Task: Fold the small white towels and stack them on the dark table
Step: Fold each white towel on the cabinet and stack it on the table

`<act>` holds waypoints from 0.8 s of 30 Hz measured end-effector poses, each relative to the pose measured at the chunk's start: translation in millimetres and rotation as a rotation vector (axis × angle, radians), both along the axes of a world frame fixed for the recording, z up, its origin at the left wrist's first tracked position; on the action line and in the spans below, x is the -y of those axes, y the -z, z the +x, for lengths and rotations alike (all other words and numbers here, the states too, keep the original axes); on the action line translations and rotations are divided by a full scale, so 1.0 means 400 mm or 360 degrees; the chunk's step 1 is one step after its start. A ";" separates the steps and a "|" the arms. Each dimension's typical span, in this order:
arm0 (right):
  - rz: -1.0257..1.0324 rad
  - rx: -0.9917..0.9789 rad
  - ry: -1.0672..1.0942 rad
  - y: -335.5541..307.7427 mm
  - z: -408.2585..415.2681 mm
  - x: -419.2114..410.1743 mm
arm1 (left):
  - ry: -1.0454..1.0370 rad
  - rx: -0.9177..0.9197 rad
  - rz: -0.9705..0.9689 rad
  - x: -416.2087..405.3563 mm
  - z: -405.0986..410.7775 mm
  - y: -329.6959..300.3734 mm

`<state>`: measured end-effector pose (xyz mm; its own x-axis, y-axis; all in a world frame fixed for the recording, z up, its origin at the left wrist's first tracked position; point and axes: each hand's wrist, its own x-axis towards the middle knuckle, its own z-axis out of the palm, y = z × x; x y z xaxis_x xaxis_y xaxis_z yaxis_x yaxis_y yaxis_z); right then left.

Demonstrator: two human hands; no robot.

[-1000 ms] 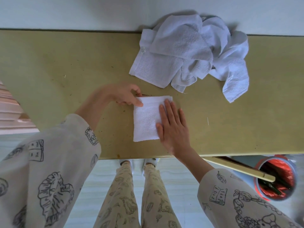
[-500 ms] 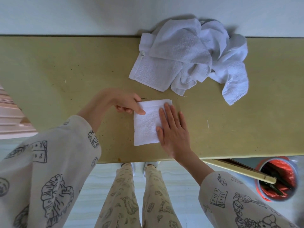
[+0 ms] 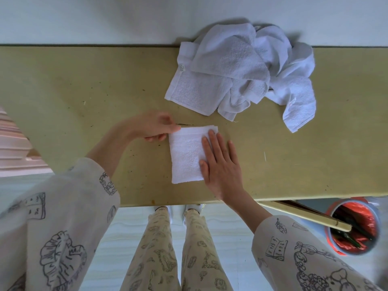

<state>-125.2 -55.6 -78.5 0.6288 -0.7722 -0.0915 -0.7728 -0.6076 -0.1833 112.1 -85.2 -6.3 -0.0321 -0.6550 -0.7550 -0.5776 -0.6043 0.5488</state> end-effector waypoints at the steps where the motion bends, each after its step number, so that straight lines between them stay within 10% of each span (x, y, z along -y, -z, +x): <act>1: 0.0000 -0.0001 0.0001 0.000 0.000 0.000 | -0.0204 0.0112 -0.0210 -0.021 -0.003 0.004; 7: -0.0013 0.0019 -0.0003 0.003 0.000 0.000 | -0.0075 0.0954 -0.1509 -0.189 -0.190 0.068; 24: -0.0014 0.0057 -0.0073 -0.021 0.016 0.038 | 0.0214 0.1178 -0.0979 -0.232 -0.207 0.180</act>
<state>-118.8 -70.8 -70.1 0.6664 -0.7431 -0.0615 -0.7371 -0.6440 -0.2049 29.1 7.7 -78.2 0.2099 -0.9675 -0.1408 -0.9470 -0.2370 0.2168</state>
